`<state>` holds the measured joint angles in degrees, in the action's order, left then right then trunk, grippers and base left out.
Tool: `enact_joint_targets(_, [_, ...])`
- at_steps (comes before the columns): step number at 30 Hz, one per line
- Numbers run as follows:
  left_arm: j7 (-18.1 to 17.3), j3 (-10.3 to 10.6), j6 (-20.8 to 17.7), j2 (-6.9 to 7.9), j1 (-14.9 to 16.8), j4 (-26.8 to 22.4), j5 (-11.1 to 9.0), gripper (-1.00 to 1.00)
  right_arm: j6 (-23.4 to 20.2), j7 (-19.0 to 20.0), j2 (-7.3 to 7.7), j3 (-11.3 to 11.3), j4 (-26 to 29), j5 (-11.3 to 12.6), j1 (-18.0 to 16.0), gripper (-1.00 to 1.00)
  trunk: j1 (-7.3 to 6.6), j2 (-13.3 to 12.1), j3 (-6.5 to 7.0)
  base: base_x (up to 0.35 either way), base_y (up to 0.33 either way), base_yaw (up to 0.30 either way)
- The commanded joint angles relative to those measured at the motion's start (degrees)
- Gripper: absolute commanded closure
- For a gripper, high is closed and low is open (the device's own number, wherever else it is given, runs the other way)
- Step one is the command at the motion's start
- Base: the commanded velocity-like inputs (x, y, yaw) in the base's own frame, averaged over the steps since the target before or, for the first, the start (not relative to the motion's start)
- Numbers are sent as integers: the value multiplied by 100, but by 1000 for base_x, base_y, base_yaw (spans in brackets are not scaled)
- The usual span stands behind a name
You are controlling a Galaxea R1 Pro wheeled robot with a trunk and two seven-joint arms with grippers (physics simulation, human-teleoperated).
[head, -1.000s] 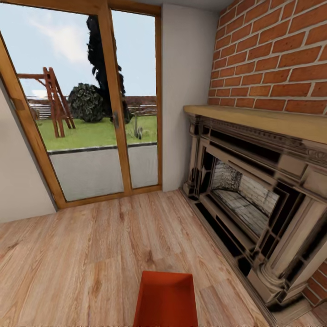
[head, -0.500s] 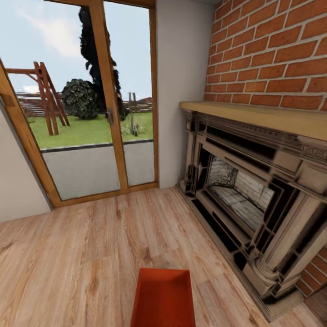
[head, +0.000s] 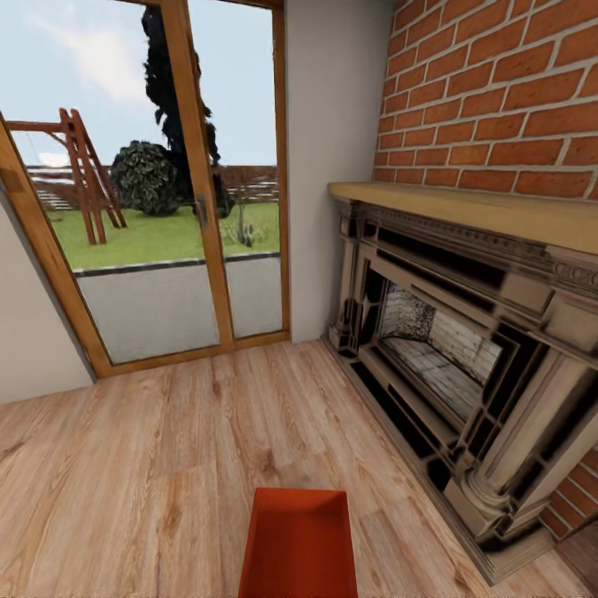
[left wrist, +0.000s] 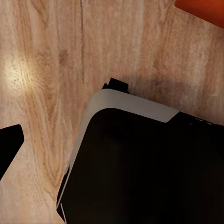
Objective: Move the two storage containers from the living room to the garage. In the garage, place one container on the floor and stack the other container on top of it (either order is fine).
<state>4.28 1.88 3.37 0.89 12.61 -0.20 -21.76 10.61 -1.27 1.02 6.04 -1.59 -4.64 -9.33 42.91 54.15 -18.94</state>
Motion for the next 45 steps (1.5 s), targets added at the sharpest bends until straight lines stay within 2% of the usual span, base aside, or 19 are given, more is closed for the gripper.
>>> enact_joint_targets(1, [11, 23, 15, -1, 4, 2, -30, -100, 28, -13, 3, 22, -17, -53, -8, -100, 0, 5, -16, 0, 0, 0])
enact_joint_targets(45, [13, 22, 15, -1, 4, 2, -30, -100, 29, -13, 4, 20, -17, -46, -8, -100, 0, 5, -416, 0, 0, 0])
